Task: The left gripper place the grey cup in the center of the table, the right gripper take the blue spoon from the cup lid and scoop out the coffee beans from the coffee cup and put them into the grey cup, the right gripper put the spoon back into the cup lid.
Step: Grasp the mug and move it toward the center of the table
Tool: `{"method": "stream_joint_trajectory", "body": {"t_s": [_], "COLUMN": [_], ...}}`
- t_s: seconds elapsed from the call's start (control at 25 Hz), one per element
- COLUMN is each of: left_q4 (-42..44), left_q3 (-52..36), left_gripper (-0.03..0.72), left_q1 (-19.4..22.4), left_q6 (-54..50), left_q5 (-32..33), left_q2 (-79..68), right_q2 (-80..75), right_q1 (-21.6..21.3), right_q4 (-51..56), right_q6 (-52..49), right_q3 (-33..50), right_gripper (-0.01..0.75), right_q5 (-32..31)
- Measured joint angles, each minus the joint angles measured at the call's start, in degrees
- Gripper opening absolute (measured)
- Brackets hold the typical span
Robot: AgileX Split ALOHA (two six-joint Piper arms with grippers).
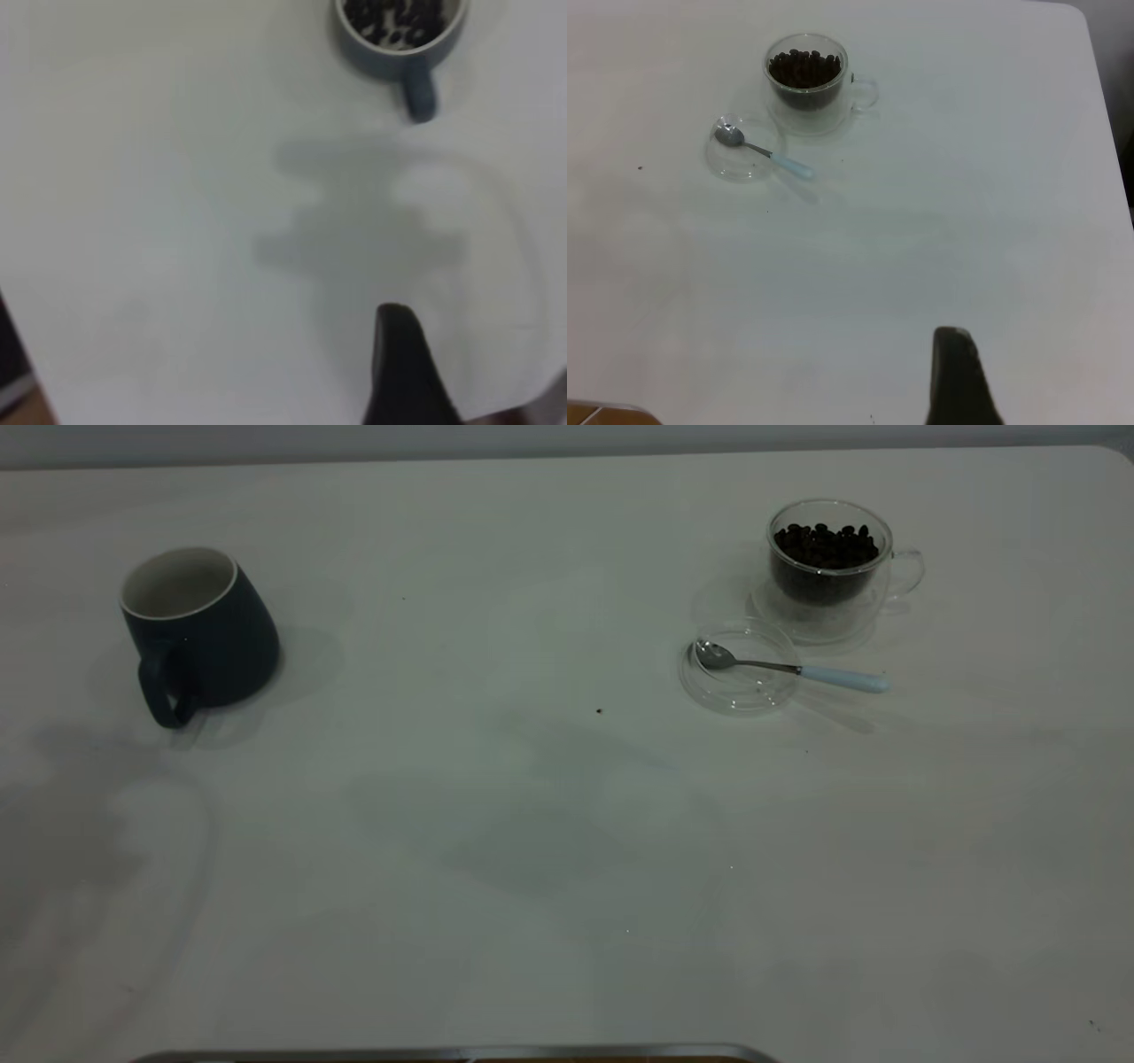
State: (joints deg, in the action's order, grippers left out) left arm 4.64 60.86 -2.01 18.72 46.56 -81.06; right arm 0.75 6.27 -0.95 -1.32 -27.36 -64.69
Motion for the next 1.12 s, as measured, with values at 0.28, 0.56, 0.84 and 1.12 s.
{"method": "stream_joint_trajectory", "body": {"t_s": [0.28,0.56,0.84,1.12], "left_q4": [9.6,17.8,23.4,30.9], "left_q3": [2.8,3.0,3.1,3.1], "left_gripper": [0.539,0.54,0.54,0.54], "left_q1": [0.0,0.0,0.0,0.0], "left_q6": [2.9,14.2,20.2,20.5], "left_q5": [-2.4,-4.1,-12.8,-25.4], "left_q2": [-12.0,-22.3,-31.1,-37.8], "right_q2": [0.0,0.0,0.0,0.0], "right_q1": [0.0,0.0,0.0,0.0], "right_q4": [0.0,0.0,0.0,0.0], "right_q6": [0.0,0.0,0.0,0.0], "right_q3": [0.0,0.0,0.0,0.0], "right_gripper": [0.502,0.502,0.502,0.502], "right_q5": [0.0,0.0,0.0,0.0]}}
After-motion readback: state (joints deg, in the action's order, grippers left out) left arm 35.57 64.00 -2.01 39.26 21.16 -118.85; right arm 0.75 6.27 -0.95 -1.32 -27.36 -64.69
